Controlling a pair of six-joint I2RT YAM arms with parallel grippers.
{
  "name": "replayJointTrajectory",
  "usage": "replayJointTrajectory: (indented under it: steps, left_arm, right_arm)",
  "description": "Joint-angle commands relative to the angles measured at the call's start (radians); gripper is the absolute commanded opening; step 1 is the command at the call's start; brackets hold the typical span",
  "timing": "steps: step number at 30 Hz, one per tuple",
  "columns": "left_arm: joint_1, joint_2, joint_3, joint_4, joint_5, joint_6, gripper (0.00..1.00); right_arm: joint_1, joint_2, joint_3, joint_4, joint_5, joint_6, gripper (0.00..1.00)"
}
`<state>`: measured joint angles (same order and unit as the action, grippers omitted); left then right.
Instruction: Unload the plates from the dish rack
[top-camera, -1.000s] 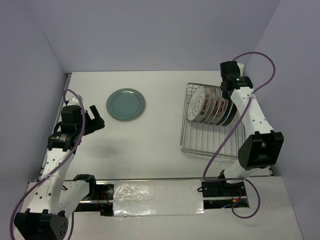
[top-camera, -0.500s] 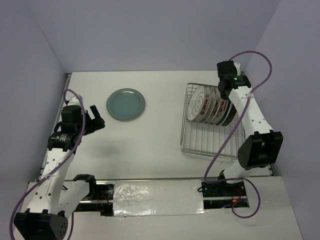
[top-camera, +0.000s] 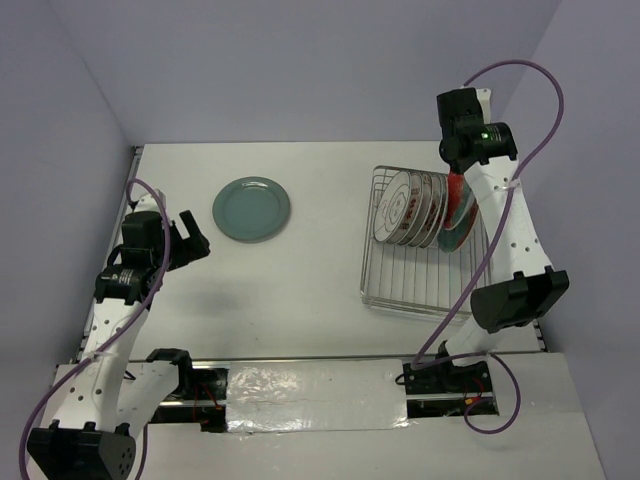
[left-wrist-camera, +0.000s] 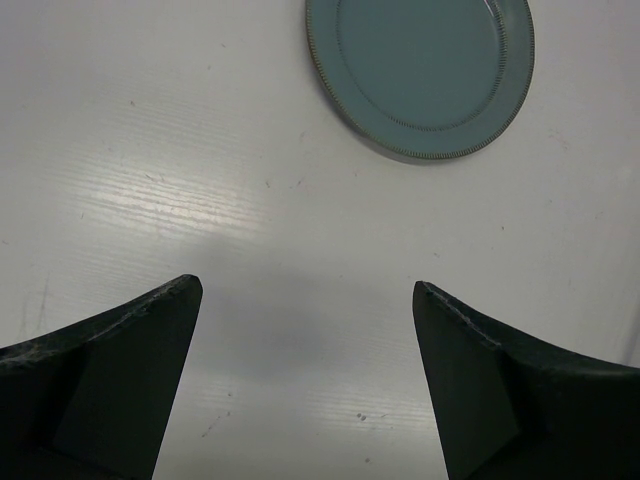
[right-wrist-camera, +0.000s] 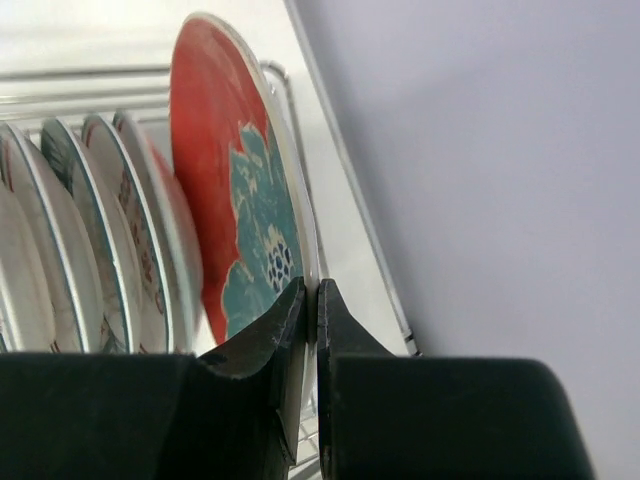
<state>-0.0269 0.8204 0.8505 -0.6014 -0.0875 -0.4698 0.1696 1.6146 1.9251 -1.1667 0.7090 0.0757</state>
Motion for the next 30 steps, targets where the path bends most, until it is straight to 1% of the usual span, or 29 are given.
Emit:
replayJointTrajectory:
  steps: [1, 4, 5, 9, 12, 17, 20, 22, 24, 25, 26, 27, 28, 29, 30]
  left_arm:
    - [-0.007, -0.007, 0.013, 0.031, 0.002, 0.019, 0.99]
    - [-0.007, -0.006, 0.015, 0.031, 0.002, 0.017, 1.00]
    - [-0.007, -0.006, 0.015, 0.031, 0.002, 0.017, 0.99]
    - [-0.010, -0.004, 0.015, 0.031, 0.000, 0.017, 1.00]
    - [-0.011, -0.006, 0.015, 0.032, 0.005, 0.019, 1.00]
    - [-0.011, -0.015, 0.013, 0.057, 0.055, 0.034, 1.00]
    - [-0.011, -0.024, 0.012, 0.074, 0.078, 0.040, 1.00]
    - [-0.011, -0.027, 0.015, 0.089, 0.149, 0.048, 1.00]
    - [-0.011, -0.036, 0.024, 0.107, 0.224, 0.053, 0.99]
    - [-0.011, -0.044, 0.030, 0.145, 0.347, 0.048, 0.99]
    - [-0.011, -0.046, 0.036, 0.170, 0.430, 0.042, 1.00]
    - [-0.011, -0.047, 0.042, 0.198, 0.513, 0.028, 1.00]
    - [-0.011, -0.052, 0.054, 0.277, 0.684, -0.011, 1.00]
    - [-0.011, -0.055, 0.059, 0.325, 0.759, -0.035, 0.99]
    - [-0.013, -0.058, 0.065, 0.375, 0.823, -0.067, 0.99]
  right_arm:
    - [0.059, -0.013, 0.173, 0.007, 0.151, -0.019, 0.00]
    - [0.090, 0.007, 0.277, -0.027, 0.213, -0.045, 0.00]
    - [0.108, -0.001, 0.273, -0.015, 0.251, -0.065, 0.00]
    - [0.120, -0.033, 0.273, 0.013, 0.308, -0.095, 0.00]
    - [0.123, -0.056, 0.293, 0.015, 0.333, -0.086, 0.00]
    - [0.165, -0.130, 0.374, 0.045, 0.265, -0.083, 0.00]
    - [0.229, -0.186, 0.359, 0.123, 0.297, -0.128, 0.00]
    - [0.248, -0.212, 0.356, 0.133, 0.293, -0.132, 0.00]
    - [0.272, -0.226, 0.354, 0.122, 0.229, -0.114, 0.00]
    - [0.281, -0.238, 0.353, 0.099, 0.199, -0.096, 0.00]
    - [0.287, -0.246, 0.341, 0.090, 0.149, -0.065, 0.00]
    - [0.286, -0.257, 0.324, 0.091, 0.016, -0.035, 0.00]
    - [0.286, -0.295, 0.298, 0.108, -0.056, -0.015, 0.00]
    - [0.285, -0.321, 0.216, 0.134, -0.147, 0.018, 0.00]
    - [0.288, -0.350, 0.159, 0.212, -0.356, 0.033, 0.00]
